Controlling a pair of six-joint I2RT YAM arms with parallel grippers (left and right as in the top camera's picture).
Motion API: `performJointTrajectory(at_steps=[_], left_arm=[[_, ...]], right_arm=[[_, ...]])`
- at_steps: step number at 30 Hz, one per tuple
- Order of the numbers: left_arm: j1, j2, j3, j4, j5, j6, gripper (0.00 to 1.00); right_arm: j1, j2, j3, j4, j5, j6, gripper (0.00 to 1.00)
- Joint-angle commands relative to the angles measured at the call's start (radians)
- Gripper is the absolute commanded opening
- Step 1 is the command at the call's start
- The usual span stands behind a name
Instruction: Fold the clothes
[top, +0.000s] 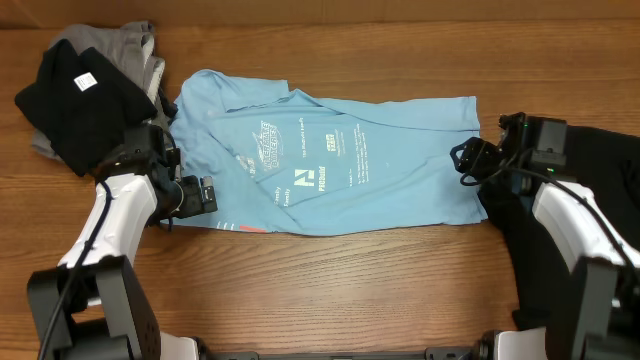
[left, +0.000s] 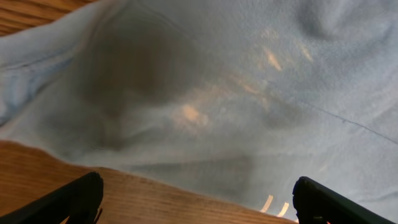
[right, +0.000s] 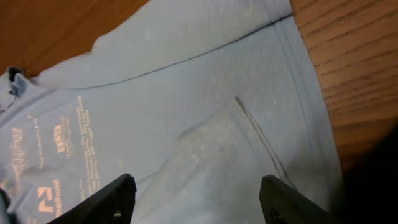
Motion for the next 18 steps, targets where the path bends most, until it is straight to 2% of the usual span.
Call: performJointTrajectory(at_steps=[1, 6, 11, 13, 16, 18], left_arm=[[0.0, 0.043, -0.009, 0.018, 0.044, -0.016, 1.0], [-0.001, 0.089, -0.009, 0.017, 0.05, -0.017, 1.0], [-0.001, 0.106, -0.009, 0.014, 0.053, -0.016, 1.0], [-0.001, 0.106, -0.009, 0.017, 0.053, -0.016, 1.0], [-0.001, 0.106, -0.009, 0.019, 0.053, -0.016, 1.0], [-0.001, 0.106, -0.009, 0.019, 0.053, -0.015, 1.0]], right_arm=[[0.002, 0.087, 0.016, 0.045, 0.02, -0.022, 0.69], [0.002, 0.191, 0.016, 0.087, 0.021, -0.022, 0.66], [0.002, 0.207, 0.017, 0.085, 0.014, -0.022, 0.5], [0.002, 0.207, 0.018, 0.082, -0.002, -0.022, 0.4], [-0.006, 0.205, 0.023, 0.065, -0.012, -0.023, 0.32], [-0.014, 0.205, 0.036, 0.041, -0.012, -0.023, 0.22]])
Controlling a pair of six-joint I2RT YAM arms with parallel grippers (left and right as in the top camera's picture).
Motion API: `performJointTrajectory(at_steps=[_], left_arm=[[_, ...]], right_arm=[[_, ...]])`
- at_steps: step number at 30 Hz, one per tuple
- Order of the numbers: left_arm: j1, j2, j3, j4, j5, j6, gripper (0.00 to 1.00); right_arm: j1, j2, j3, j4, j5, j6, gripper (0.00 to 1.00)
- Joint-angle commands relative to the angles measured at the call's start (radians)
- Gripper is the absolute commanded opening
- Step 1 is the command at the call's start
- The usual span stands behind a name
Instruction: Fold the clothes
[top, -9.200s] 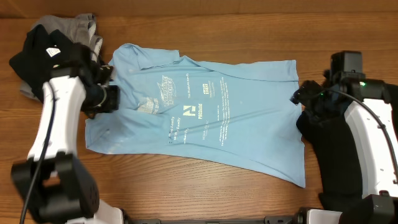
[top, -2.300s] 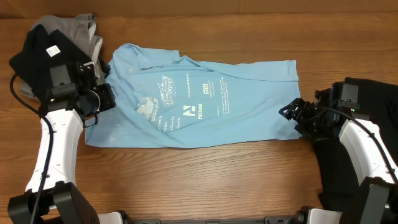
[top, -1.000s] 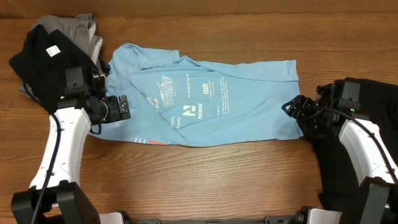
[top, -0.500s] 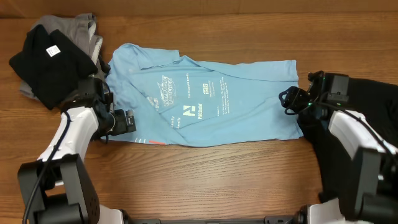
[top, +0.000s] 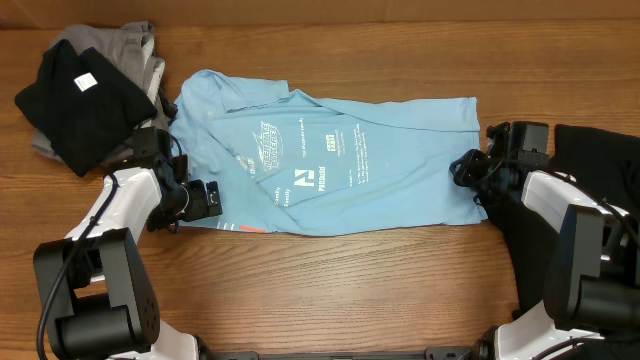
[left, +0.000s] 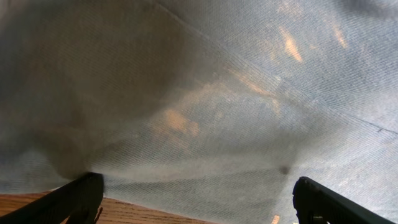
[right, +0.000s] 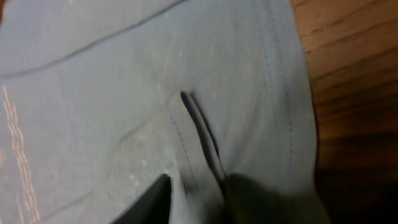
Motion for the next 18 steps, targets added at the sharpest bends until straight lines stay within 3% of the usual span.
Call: performJointTrajectory(at_steps=[1, 4, 18], left_arm=[[-0.001, 0.009, -0.008, 0.001, 0.014, -0.013, 1.0], [-0.001, 0.009, -0.008, 0.002, 0.014, -0.013, 1.0], [-0.001, 0.009, -0.008, 0.006, 0.013, -0.006, 1.0]], right_arm=[[-0.016, 0.009, 0.038, -0.031, -0.016, 0.003, 0.17], [-0.035, 0.002, 0.078, -0.084, -0.016, 0.003, 0.04], [-0.132, -0.037, 0.224, -0.319, -0.008, 0.029, 0.05]])
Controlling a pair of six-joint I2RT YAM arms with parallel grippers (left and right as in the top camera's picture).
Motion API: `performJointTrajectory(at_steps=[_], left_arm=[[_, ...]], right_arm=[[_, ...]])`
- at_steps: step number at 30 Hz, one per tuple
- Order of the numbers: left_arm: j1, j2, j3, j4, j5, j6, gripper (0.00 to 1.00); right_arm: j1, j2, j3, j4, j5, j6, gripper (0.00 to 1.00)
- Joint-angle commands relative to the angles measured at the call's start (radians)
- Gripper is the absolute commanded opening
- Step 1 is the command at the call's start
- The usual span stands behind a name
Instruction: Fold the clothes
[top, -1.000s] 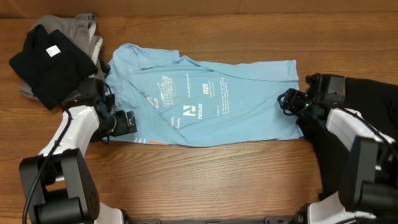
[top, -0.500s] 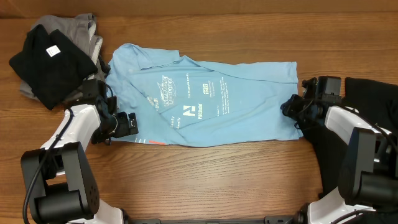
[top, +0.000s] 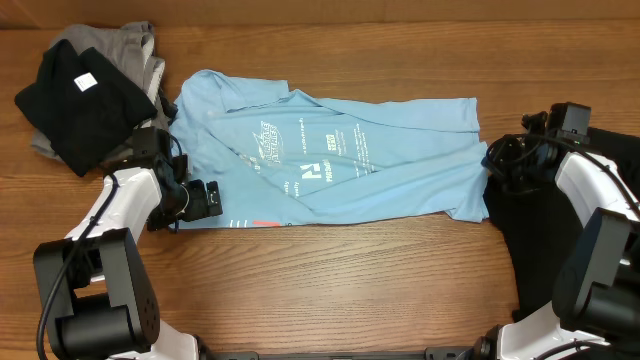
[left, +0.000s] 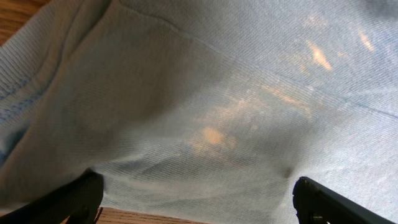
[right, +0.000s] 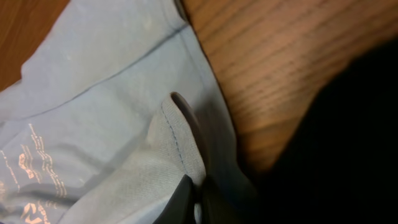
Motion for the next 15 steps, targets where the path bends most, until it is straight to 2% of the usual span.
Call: performJointTrajectory(at_steps=[1, 4, 5, 6, 8, 15], left_arm=[[-0.001, 0.009, -0.008, 0.005, 0.011, -0.006, 1.0], [-0.001, 0.009, -0.008, 0.005, 0.022, -0.005, 1.0], [-0.001, 0.009, -0.008, 0.002, 0.035, 0.007, 1.0], [-0.001, 0.007, -0.005, -0.005, 0.051, 0.031, 0.99], [-0.001, 0.006, 0.016, -0.042, 0.057, 0.043, 0.97], [-0.001, 0.006, 0.265, -0.24, 0.112, 0.059, 0.92]], right_arm=[[-0.008, -0.028, 0.023, -0.026, 0.005, 0.01, 0.05], [-0.007, -0.028, 0.023, -0.04, 0.005, 0.01, 0.11], [-0.007, -0.028, 0.023, -0.04, 0.005, 0.009, 0.1], [-0.007, -0.028, 0.023, -0.04, 0.005, 0.009, 0.05], [-0.007, -0.028, 0.023, -0.04, 0.005, 0.01, 0.04], [-0.008, -0.028, 0.023, -0.101, 0.028, 0.032, 0.04]])
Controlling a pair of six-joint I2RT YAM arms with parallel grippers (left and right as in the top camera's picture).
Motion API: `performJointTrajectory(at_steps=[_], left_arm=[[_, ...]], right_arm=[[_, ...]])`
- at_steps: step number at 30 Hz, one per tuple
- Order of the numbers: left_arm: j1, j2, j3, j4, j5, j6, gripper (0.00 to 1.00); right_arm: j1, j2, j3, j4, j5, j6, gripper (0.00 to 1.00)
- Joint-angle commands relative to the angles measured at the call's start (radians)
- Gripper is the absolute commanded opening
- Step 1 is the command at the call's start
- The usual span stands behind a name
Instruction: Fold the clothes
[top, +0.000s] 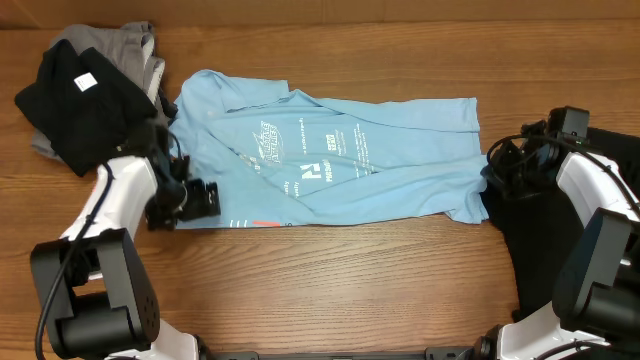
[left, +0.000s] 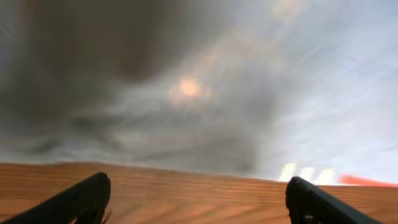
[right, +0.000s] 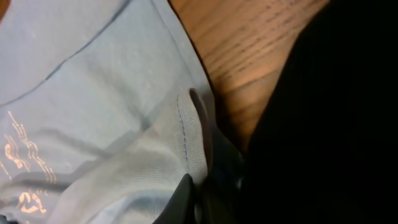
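Observation:
A light blue T-shirt (top: 330, 160) with white print lies spread across the middle of the table, its lower half creased and drawn to the right. My right gripper (top: 492, 168) is shut on a fold of the shirt's right hem (right: 186, 134); in the right wrist view the gripper (right: 202, 193) pinches that hem beside black cloth. My left gripper (top: 198, 200) stands open at the shirt's lower left edge. In the left wrist view the left gripper (left: 196, 202) has only bare wood between its fingers, with the shirt (left: 217, 93) just beyond them.
A black garment (top: 75, 95) with a white label lies on grey clothes (top: 135, 45) at the back left. Another black garment (top: 600, 160) lies at the right edge under my right arm. The wooden table (top: 350, 280) runs along the front.
My left gripper has come off the shirt's lower left edge: cloth filled its view then, wood shows between its open fingers now. My right gripper still holds the hem, almost unmoved.
Both grippers were open, the right one over the shirt's right hem. Then the right jaws were closing round a raised fold of that hem. Then the hem sat further right, the shirt's lower half stretched. Now the right holds there and the left is off the cloth.

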Motion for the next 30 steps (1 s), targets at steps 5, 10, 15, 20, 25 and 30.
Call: performJointTrajectory(at_steps=[5, 10, 15, 20, 25, 30], left_arm=[[-0.001, -0.002, 0.268, 0.035, 0.083, 0.072, 1.0], [-0.001, 0.014, 0.257, 0.09, 0.117, 0.094, 1.0], [-0.001, 0.043, 0.257, 0.093, 0.126, 0.105, 1.0], [-0.007, 0.086, 0.257, 0.089, 0.138, 0.104, 1.0], [-0.029, 0.113, 0.257, 0.089, 0.139, 0.104, 1.0], [-0.054, 0.115, 0.257, 0.092, 0.138, 0.105, 1.0]], right_arm=[[-0.003, -0.027, 0.022, 0.029, 0.015, 0.011, 0.08], [-0.002, -0.025, 0.022, 0.085, 0.003, -0.018, 0.48], [-0.001, 0.002, 0.021, 0.14, 0.004, -0.018, 0.6], [-0.001, 0.045, 0.021, 0.197, -0.014, -0.018, 0.59], [0.002, 0.074, 0.021, 0.188, -0.027, -0.017, 0.56], [0.032, 0.084, 0.018, 0.207, -0.03, -0.018, 0.49]])
